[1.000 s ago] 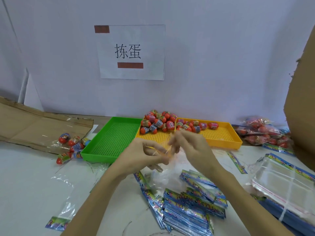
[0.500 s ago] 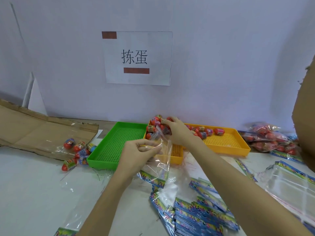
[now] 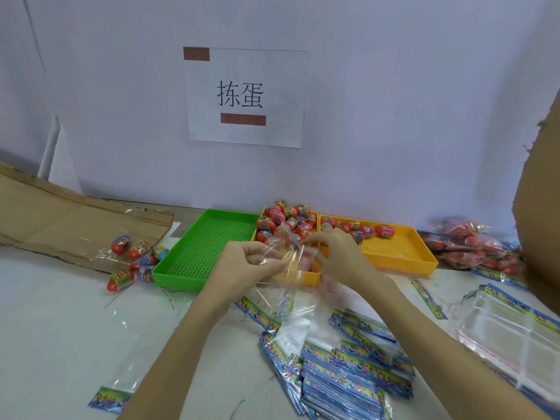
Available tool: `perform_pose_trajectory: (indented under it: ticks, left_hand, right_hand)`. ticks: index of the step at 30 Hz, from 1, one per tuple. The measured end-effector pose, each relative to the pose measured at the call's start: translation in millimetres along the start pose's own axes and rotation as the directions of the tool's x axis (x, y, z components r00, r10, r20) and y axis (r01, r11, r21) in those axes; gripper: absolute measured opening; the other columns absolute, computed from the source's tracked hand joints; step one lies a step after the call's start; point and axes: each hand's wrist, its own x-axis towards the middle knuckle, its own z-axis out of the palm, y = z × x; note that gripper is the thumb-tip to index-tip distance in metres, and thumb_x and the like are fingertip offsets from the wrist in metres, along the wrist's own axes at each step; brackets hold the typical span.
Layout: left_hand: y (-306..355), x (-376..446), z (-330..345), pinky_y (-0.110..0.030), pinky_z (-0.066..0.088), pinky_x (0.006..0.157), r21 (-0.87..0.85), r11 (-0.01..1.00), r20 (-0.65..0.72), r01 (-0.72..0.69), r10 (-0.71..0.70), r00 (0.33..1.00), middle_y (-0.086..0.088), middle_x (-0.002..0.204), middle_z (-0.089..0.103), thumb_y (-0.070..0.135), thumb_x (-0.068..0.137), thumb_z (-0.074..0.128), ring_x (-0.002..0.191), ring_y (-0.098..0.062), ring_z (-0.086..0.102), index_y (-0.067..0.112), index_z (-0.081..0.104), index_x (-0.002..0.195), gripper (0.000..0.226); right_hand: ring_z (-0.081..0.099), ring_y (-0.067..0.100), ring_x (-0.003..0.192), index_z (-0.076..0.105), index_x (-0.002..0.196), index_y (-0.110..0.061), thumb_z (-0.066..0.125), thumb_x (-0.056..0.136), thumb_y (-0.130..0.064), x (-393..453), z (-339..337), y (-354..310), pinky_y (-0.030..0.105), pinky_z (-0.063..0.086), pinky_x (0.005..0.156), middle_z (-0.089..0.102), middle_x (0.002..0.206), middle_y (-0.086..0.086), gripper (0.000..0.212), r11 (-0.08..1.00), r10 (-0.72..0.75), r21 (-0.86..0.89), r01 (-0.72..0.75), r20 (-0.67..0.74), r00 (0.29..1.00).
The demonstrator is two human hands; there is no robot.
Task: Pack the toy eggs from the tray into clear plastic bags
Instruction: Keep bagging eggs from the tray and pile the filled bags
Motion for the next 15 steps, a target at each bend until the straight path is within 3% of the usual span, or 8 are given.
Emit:
perform_pose_trajectory:
  ticks: [5,9,12,15]
  left_hand:
    - [-0.5,0.0,0.7,-0.02,0.057,0.058,0.009,1.0,0.001,-0.003,0.003,1.0,-0.013,0.077,0.079,0.013,0.084,0.088,0.07,-0.019,0.078,0.01,0.081,0.098,0.016]
    - [-1.3,0.5,-0.3,-0.024,0.059,0.056,-0.024,1.0,-0.012,-0.006,0.006,1.0,-0.02,0.079,0.078,0.01,0.083,0.088,0.071,-0.023,0.079,0.011,0.082,0.096,0.015]
    - [-1.3,0.9,-1.9,-0.029,0.061,0.057,-0.007,1.0,-0.001,-0.007,0.007,1.0,-0.016,0.082,0.079,0.013,0.084,0.088,0.075,-0.024,0.08,0.013,0.082,0.098,0.015]
    - [-0.8,0.7,-2.6,-0.025,0.06,0.061,0.007,1.0,0.015,-0.024,0.024,1.0,-0.011,0.085,0.081,0.014,0.084,0.088,0.076,-0.023,0.079,0.015,0.082,0.098,0.015]
  right_hand:
    - [0.044,0.022,0.122,0.073,0.124,-0.027,0.067,0.099,-0.033,-10.0,-0.3,-1.1,0.04,0.036,0.108,0.068,0.122,-0.005,0.026,0.999,0.033,-0.007,-0.034,-0.035,0.999]
    - [0.043,0.014,0.11,0.074,0.121,-0.024,0.065,0.1,-0.031,-9.4,0.3,-6.4,0.041,0.035,0.108,0.071,0.118,-0.005,0.023,0.998,0.019,0.057,-0.015,-0.068,0.998]
    - [0.044,0.02,0.114,0.074,0.116,-0.031,0.06,0.099,-0.052,-12.8,4.5,-12.1,0.042,0.029,0.1,0.071,0.111,-0.011,0.03,0.999,0.017,0.029,-0.018,0.036,0.999]
    - [0.043,0.026,0.121,0.073,0.103,-0.035,0.063,0.091,-0.064,-13.1,11.3,-17.6,0.041,0.022,0.096,0.067,0.1,-0.017,0.032,0.994,0.091,0.06,-0.095,0.057,0.994]
